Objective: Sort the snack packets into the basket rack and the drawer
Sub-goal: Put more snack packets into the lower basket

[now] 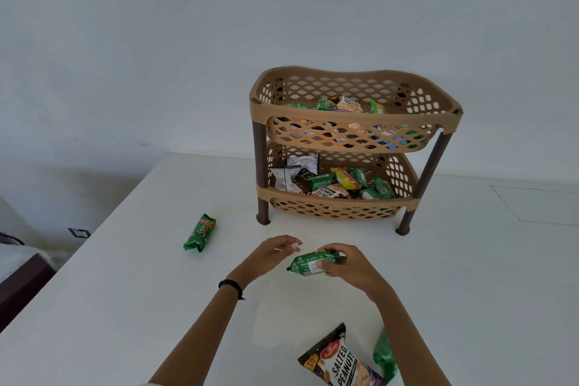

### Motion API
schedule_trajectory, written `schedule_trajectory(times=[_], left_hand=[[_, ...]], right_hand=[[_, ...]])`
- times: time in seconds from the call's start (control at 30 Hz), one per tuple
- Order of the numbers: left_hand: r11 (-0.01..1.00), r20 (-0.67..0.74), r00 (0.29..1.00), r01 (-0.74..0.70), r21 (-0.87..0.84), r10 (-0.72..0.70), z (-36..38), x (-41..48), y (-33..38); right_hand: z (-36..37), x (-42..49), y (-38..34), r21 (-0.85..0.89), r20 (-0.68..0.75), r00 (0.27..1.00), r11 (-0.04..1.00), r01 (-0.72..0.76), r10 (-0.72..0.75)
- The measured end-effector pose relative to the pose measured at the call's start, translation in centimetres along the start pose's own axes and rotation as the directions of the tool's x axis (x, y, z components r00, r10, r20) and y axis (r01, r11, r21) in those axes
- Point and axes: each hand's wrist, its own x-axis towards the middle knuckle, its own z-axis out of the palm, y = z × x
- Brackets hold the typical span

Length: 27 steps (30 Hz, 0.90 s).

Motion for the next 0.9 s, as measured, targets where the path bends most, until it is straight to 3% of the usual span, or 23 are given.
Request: schedule_trajectory(times=[0.1, 0.23, 0.47, 0.67, 0.9], left_hand=[[0.991, -0.156, 0.988, 0.037, 0.131, -0.016, 0.4, 0.5, -2.1], [0.957, -0.213, 0.977, 0.063, 0.284, -0.001, 1.0, 1.0, -4.0], [0.862, -0.094, 0.992, -0.025, 0.506, 0.084, -0.2, 2.9, -5.3], [0.782, -0.144, 0.976, -0.039, 0.622, 0.163, 0.0, 3.9, -7.0], [0.794, -0.156, 0.976, -0.027, 0.608, 0.153, 0.2, 4.1, -7.6]], right_hand=[[-1.0, -0.1, 0.4, 0.009, -0.025, 1.000, 1.000, -0.007, 0.007], [-2.6, -0.3, 0.3, 0.043, -0.071, 0.997, 0.999, 0.001, 0.002], [-5.9, 0.6, -0.4, 0.180, -0.256, 0.967, 0.983, 0.033, 0.015], [-8.8, 3.8, -1.9, 0.361, -0.560, 0.828, 0.906, 0.222, 0.020], [-12.8, 10.2, -4.8, 0.393, -0.730, 0.672, 0.881, 0.265, 0.123]])
